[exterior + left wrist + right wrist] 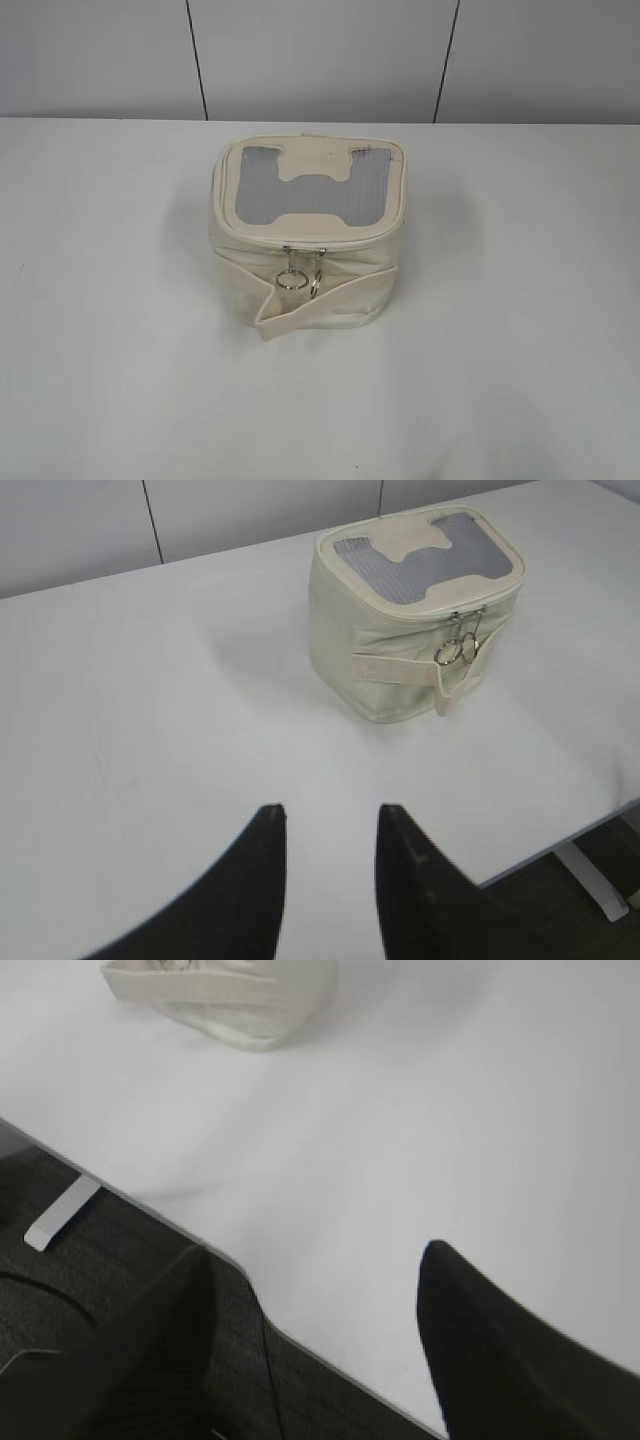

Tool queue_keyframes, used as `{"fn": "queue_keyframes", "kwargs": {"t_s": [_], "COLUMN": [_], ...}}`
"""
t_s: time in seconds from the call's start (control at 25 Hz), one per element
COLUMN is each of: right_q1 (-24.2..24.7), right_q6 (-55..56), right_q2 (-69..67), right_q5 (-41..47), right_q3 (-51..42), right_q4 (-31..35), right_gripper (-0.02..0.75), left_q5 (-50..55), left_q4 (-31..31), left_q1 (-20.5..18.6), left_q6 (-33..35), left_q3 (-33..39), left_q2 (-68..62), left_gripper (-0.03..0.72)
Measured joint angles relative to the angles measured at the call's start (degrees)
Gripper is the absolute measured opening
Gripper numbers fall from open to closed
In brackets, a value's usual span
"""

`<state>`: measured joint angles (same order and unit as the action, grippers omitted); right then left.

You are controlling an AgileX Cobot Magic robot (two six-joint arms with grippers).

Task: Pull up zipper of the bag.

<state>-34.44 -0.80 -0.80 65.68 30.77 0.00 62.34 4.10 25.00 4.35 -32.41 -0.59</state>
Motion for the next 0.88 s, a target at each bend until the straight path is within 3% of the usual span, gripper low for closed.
{"fn": "queue_keyframes", "kwargs": {"t_s": [0.28, 0.72, 0.8, 0.88], "right_q1": [0.0, 0.12, 1.61, 6.34], "right_q6": [0.32, 0.8, 0.8, 0.8], "right_q2": [1.19, 1.19, 1.19, 1.19], "right_q5": [-5.09, -5.52, -5.56, -5.56], "right_q3": [-2.18, -2.24, -2.24, -2.24], "right_q4": [0.0, 0.0, 0.0, 0.0], "right_gripper": [0.448, 0.41, 0.41, 0.41], "left_q5": [-1.74, -1.79, -1.79, -1.79], "left_q4": [0.13, 0.02, 0.02, 0.02], "left_q1": [-0.21, -0.21, -0.48, -2.46], "left_q6": [-0.78, -1.35, -1.35, -1.35], "left_q3": [1.52, 1.52, 1.52, 1.52], "left_q2": [-1.39, -1.39, -1.27, -0.54], "left_gripper": [0.249, 0.246, 0.243, 0.243]}}
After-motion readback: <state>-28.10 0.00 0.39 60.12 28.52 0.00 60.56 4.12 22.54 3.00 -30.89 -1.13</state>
